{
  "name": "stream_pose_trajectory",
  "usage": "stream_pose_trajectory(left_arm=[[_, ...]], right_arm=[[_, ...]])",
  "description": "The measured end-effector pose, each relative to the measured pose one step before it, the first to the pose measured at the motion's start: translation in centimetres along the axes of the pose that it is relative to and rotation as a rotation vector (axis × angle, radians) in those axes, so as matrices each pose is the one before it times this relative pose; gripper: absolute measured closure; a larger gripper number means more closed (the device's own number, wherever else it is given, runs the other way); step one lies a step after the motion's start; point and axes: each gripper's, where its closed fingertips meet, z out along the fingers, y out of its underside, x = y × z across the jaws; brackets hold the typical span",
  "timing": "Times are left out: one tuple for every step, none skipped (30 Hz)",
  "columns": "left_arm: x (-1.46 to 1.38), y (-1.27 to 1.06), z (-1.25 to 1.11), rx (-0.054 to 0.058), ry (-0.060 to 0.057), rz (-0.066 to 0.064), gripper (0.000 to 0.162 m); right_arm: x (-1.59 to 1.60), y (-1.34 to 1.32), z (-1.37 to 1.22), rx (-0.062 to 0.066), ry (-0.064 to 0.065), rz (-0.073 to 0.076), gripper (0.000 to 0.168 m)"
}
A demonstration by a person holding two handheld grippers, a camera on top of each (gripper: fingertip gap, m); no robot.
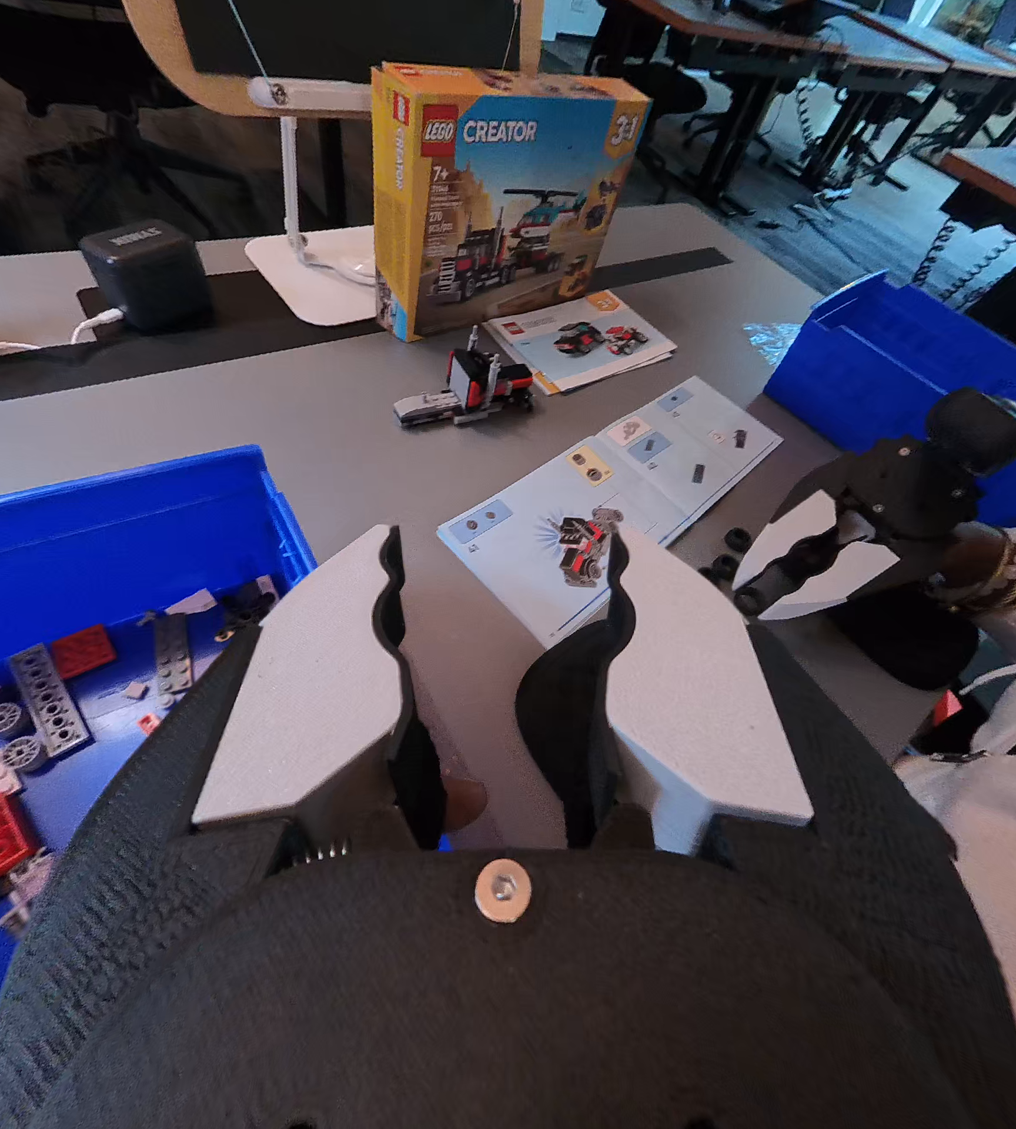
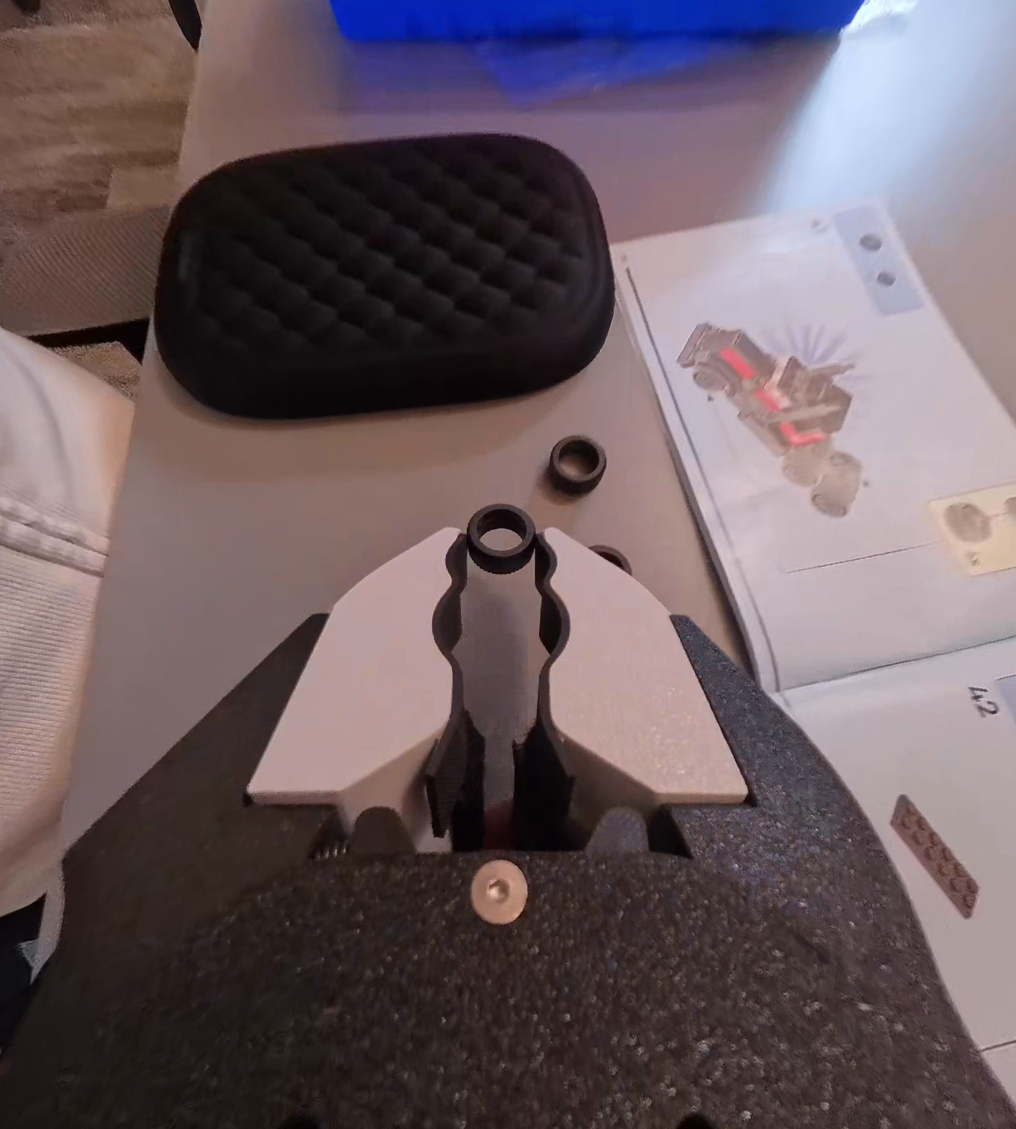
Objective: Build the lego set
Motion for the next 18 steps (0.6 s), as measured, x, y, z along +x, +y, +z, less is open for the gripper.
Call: stream_pose_trajectory(left_arm=[[-0.233,0.145,-0.093,-0.0101,-0.0090,0.0063,0.098],[-0.151,0.140,-0.026,-0.0084,-0.0053,0.0058,0.098],[-0.081,0.121,0.034,-0.0067,-0.0019,0.0043,0.099],[0.015,0.101,0.071,-0.0058,0.0024,0.0026,0.099],[0.101,0.110,0.096,-0.0062,0.0066,0.0031,0.099],[0.095,0.119,0.115,-0.0069,0.0067,0.0049,0.099],[0.028,0.129,0.097,-0.0071,0.0019,0.0057,0.099],[-0.050,0.124,0.094,-0.0070,-0.0027,0.0057,0.099],[-0.081,0.108,0.083,-0.0063,-0.0040,0.0053,0.100],[-0.085,0.136,0.067,-0.0077,-0.0029,0.0050,0.100],[-0.101,0.176,0.049,-0.0103,-0.0024,0.0051,0.100],[-0.181,0.191,0.027,-0.0115,-0.0051,0.0063,0.100],[-0.307,0.227,-0.032,-0.0127,-0.0093,0.0099,0.100],[-0.464,0.304,-0.046,-0.0165,-0.0139,0.0147,0.101],[-0.693,0.405,-0.073,-0.0201,-0.0194,0.0167,0.102],[-0.918,0.489,-0.057,-0.0228,-0.0239,0.0148,0.103],[-1.114,0.610,-0.033,-0.0263,-0.0243,0.0109,0.104],[-1.177,0.711,0.022,-0.0297,-0.0199,0.0048,0.106]], right_arm=[[-0.071,0.186,0.161,-0.0068,-0.0031,0.0058,0.147],[-0.036,0.101,0.080,-0.0038,-0.0032,0.0047,0.147],[0.033,0.024,0.012,-0.0033,0.0011,0.0018,0.147],[0.033,-0.039,-0.023,0.0007,0.0000,0.0014,0.147],[0.010,0.008,0.014,-0.0017,-0.0041,0.0044,0.147],[-0.017,0.105,0.049,-0.0072,-0.0073,0.0073,0.147],[0.001,0.103,0.086,-0.0081,-0.0055,0.0066,0.147],[0.017,0.097,0.083,-0.0085,-0.0018,0.0036,0.147],[-0.011,0.107,0.079,-0.0092,-0.0018,0.0012,0.147],[-0.016,0.089,0.080,-0.0084,-0.0013,-0.0003,0.147],[0.008,0.105,0.078,-0.0087,0.0008,-0.0003,0.147],[-0.016,0.117,0.088,-0.0101,-0.0002,-0.0007,0.147],[-0.025,0.138,0.089,-0.0115,-0.0008,-0.0016,0.147],[-0.019,0.130,0.098,-0.0123,-0.0002,-0.0011,0.147],[-0.035,0.147,0.094,-0.0125,-0.0015,-0.0007,0.147],[-0.039,0.118,0.089,-0.0120,-0.0022,-0.0009,0.147],[-0.045,0.083,0.062,-0.0085,-0.0030,-0.0018,0.147],[-0.019,0.027,0.023,-0.0043,-0.0017,-0.0006,0.146]])
